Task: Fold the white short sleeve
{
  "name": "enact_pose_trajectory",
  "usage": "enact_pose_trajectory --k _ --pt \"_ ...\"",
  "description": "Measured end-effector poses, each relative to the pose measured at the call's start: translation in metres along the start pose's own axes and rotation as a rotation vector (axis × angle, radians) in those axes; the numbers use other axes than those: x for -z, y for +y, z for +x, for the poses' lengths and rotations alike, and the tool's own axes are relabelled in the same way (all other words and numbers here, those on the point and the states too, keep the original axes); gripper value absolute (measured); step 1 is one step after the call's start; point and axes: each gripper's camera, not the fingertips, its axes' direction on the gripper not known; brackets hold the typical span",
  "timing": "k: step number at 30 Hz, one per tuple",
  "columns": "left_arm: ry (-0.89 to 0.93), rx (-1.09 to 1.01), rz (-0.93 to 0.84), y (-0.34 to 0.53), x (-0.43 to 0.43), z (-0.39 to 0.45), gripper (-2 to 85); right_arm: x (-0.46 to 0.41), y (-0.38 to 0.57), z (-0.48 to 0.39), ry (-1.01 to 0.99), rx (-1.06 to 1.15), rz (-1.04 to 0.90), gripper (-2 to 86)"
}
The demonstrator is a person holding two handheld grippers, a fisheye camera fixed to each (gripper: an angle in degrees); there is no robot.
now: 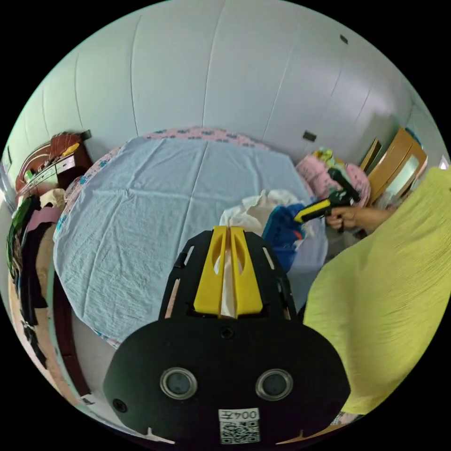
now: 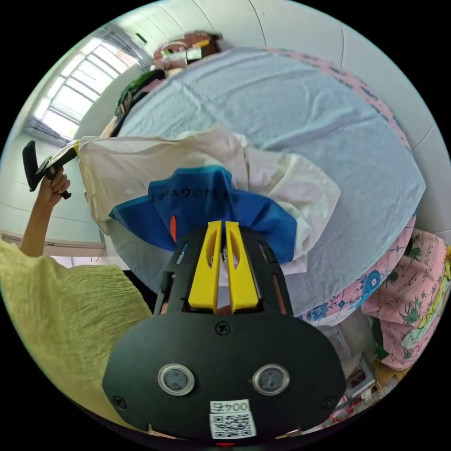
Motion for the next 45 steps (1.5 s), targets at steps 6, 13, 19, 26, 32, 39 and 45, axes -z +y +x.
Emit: enact_pose_trajectory --k 6,13,19,26,32,39,45 --pt "0.077 0.086 0.153 -0.01 0.063 0.04 1.2 0.048 0.021 -0.013 0.046 0.209 0.189 10.7" --pt "0.034 0.067 0.147 -0.008 0.082 0.094 1.3 0.034 -0.013 -0.004 -0.188 0.447 0.017 13.3" --pt "-0.002 0.061 0.157 -0.01 0.1 0.141 1.3 0.012 -0.045 -0.005 -0.451 0.584 -0.174 13.9" --pt "-0.055 0.049 0.158 -0.011 0.108 0.196 1.3 -0.037 -0.029 -0.023 -0.949 0.611 -0.365 2.3" --pt "-0.181 0.128 0.214 -0.008 0.14 0.2 1.2 0.018 -0.003 -0.021 -1.022 0.552 -0.028 -0.2" --pt "-0.343 0.045 0.401 -0.082 0.236 0.21 1.2 0.238 -0.002 -0.075 -0.781 0.573 0.652 -0.8" --pt "-0.517 -0.11 0.617 -0.16 0.34 0.264 1.2 0.396 0.031 -0.205 -0.412 0.665 0.965 -0.8"
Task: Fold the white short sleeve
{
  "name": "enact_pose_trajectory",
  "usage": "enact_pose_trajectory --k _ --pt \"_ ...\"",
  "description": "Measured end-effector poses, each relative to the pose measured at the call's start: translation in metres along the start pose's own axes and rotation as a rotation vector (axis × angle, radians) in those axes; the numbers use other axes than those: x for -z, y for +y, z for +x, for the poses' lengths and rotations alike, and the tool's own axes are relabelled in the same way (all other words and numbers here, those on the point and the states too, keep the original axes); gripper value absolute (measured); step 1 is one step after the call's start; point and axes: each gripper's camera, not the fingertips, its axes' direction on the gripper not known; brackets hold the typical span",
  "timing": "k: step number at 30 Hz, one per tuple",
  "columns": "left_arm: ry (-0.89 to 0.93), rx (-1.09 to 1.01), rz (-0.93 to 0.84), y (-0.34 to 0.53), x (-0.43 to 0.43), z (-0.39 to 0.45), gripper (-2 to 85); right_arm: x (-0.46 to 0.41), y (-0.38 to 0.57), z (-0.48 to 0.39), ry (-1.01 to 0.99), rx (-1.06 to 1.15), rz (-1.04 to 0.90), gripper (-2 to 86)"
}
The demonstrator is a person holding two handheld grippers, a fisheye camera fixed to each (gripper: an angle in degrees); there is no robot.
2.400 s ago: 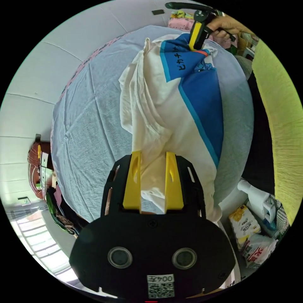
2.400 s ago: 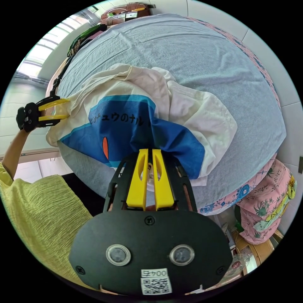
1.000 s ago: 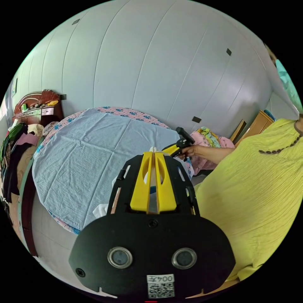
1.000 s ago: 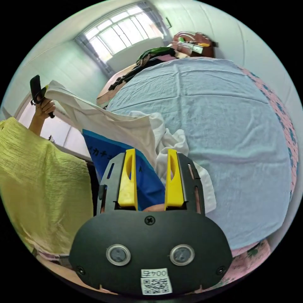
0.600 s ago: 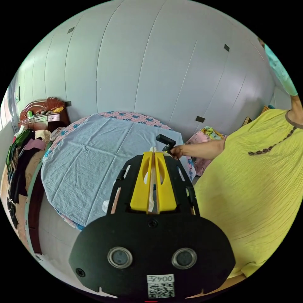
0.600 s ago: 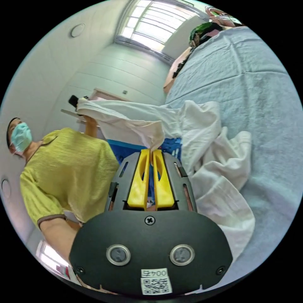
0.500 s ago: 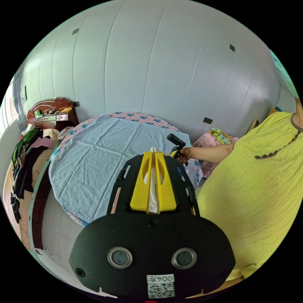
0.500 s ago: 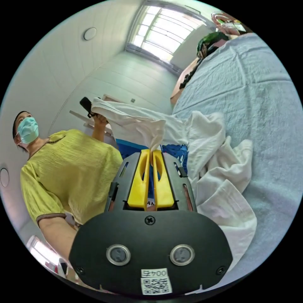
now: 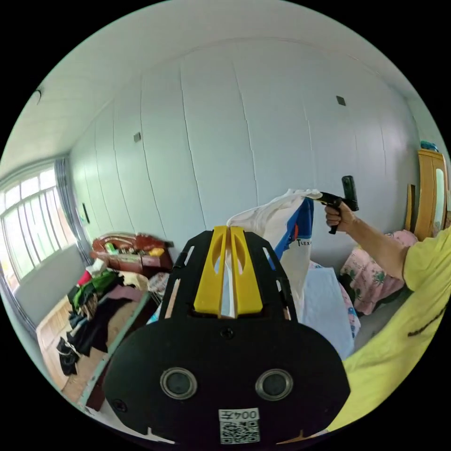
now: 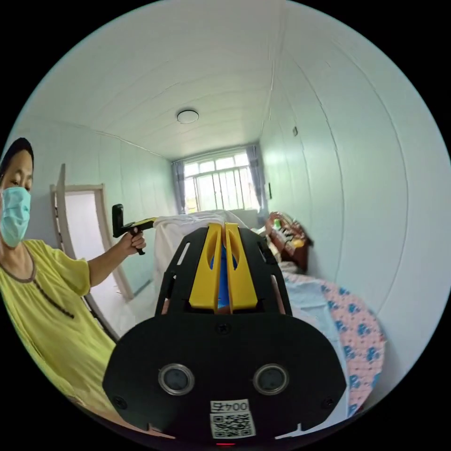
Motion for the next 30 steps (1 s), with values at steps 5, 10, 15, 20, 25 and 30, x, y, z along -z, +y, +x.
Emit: enact_pose_trajectory --k 5,10,15,20,25,30 --pt "-0.062 -0.043 0.133 -0.07 0.045 0.007 1.2 0.002 -0.08 -0.102 0.213 0.19 0.009 -0.8" --pt "-0.082 -0.016 0.209 -0.087 0.083 0.013 1.3 -0.007 -0.104 -0.184 0.305 0.306 -0.017 -0.8" --pt "-0.107 0.012 0.279 -0.067 0.13 0.036 1.3 -0.025 -0.085 -0.261 0.326 0.359 -0.082 -0.8" --pt "-0.082 -0.068 0.256 -0.057 0.173 0.061 1.4 -0.027 -0.071 -0.313 0.309 0.304 -0.166 -0.9" --pt "-0.088 -0.152 0.177 -0.04 0.188 0.077 1.4 -0.026 -0.058 -0.352 0.267 0.269 -0.212 -0.9" --pt "-0.009 -0.137 0.058 0.001 0.143 0.058 1.4 -0.051 -0.027 -0.355 0.211 0.18 -0.26 -0.9"
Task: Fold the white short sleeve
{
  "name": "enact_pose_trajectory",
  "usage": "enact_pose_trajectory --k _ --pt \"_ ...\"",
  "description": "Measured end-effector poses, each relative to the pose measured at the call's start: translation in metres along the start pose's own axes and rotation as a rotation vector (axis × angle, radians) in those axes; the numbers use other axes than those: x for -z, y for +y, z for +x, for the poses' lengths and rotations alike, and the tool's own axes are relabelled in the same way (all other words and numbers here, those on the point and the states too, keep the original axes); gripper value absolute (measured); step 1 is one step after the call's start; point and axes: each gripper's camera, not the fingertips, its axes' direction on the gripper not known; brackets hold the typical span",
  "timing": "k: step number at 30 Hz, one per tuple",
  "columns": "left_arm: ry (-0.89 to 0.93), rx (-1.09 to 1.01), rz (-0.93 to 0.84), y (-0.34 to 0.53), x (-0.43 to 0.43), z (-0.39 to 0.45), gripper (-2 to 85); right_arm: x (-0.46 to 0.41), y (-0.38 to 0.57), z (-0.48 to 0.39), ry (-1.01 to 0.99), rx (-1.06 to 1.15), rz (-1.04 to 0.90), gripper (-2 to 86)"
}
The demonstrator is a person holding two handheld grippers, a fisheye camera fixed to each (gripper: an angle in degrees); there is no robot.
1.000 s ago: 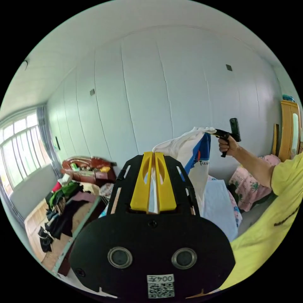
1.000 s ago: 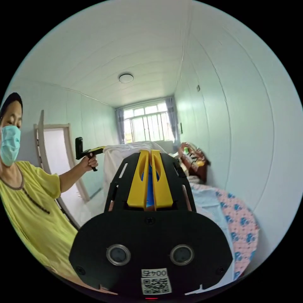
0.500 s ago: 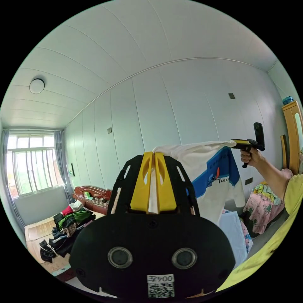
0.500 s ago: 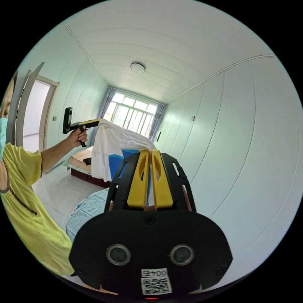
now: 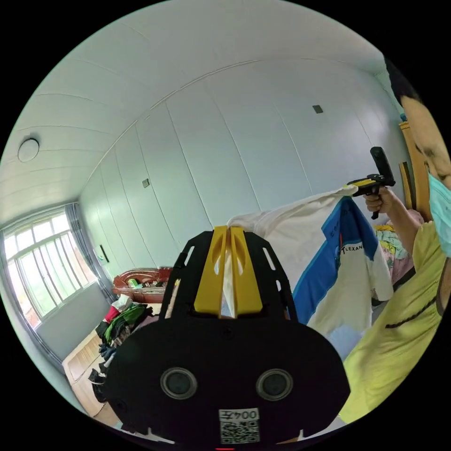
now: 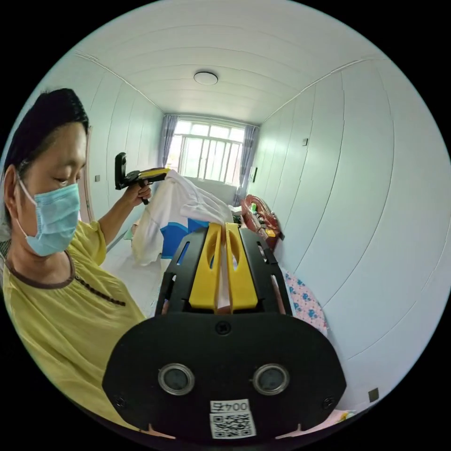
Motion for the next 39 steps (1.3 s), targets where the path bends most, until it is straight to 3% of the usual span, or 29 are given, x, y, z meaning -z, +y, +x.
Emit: enact_pose_trajectory --k 7,12,18,24,27,31,39 --pt "0.106 0.015 -0.17 0.066 -0.14 -0.026 1.3 -0.103 0.042 0.034 0.114 -0.122 -0.165 -0.8" --pt "0.029 -0.135 -0.422 0.144 -0.336 -0.002 1.4 -0.225 0.092 0.11 0.249 -0.187 -0.376 -0.8" --pt "0.006 -0.144 -0.772 0.272 -0.567 0.007 1.8 -0.357 0.158 0.244 0.203 -0.353 -0.506 -0.6" --pt "0.003 -0.059 -1.083 0.407 -0.726 0.0 4.0 -0.497 0.232 0.362 0.116 -0.427 -0.695 0.6" --pt "0.025 0.049 -1.204 0.456 -0.769 -0.018 7.6 -0.547 0.262 0.421 0.044 -0.504 -0.786 3.1" --pt "0.009 0.161 -1.235 0.483 -0.783 -0.053 10.8 -0.552 0.278 0.49 -0.006 -0.607 -0.772 8.2" --pt "0.176 0.323 -1.038 0.526 -0.685 -0.079 7.3 -0.406 0.388 0.566 -0.029 -0.86 -0.761 8.8"
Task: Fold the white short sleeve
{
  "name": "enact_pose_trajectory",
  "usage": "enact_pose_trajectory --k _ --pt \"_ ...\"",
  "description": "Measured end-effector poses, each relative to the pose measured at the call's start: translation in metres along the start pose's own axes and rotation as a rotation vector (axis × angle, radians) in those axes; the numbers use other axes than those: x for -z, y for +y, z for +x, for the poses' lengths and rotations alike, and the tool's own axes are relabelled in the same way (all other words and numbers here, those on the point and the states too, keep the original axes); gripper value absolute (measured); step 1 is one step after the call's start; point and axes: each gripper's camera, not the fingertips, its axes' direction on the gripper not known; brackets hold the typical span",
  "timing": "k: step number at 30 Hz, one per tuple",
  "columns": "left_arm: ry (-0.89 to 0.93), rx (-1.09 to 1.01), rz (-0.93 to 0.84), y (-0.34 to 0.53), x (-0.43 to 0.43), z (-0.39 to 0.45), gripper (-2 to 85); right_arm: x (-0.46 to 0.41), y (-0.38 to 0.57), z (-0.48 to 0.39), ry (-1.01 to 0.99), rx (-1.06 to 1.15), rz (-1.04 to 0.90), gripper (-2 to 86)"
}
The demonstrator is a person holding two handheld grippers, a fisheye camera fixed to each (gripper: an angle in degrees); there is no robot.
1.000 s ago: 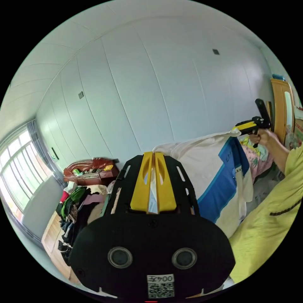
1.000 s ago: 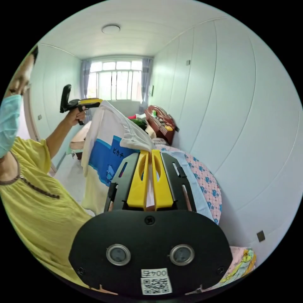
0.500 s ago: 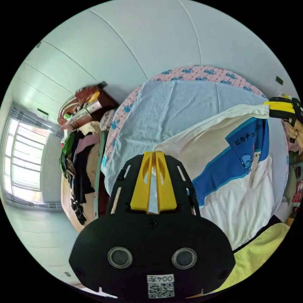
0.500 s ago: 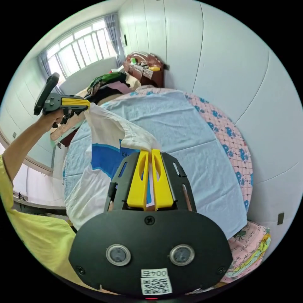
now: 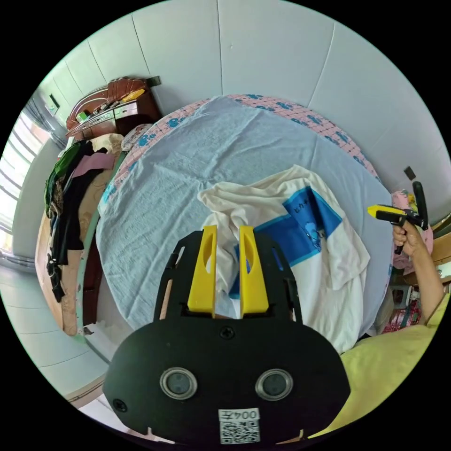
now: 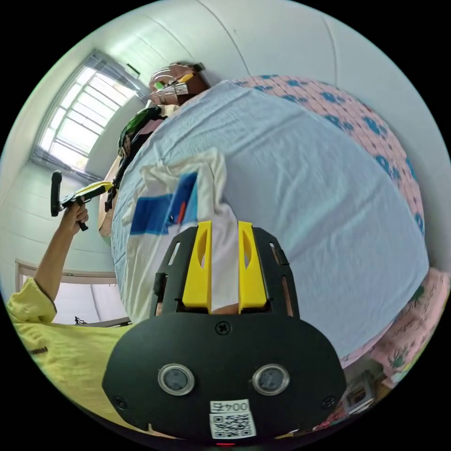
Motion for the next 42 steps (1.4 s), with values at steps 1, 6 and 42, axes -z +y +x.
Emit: enact_pose_trajectory --k 1,6,42 --pt "0.019 -0.003 0.007 0.013 -0.004 0.002 7.0 0.0 0.012 0.011 -0.005 -0.024 -0.009 8.8" --pt "0.058 -0.005 -0.015 0.104 -0.059 0.015 3.2 0.004 0.085 0.066 -0.044 -0.157 -0.028 8.6" --pt "0.017 0.02 -0.176 0.118 -0.028 -0.14 0.4 0.09 -0.121 0.228 0.652 0.117 -0.092 0.1"
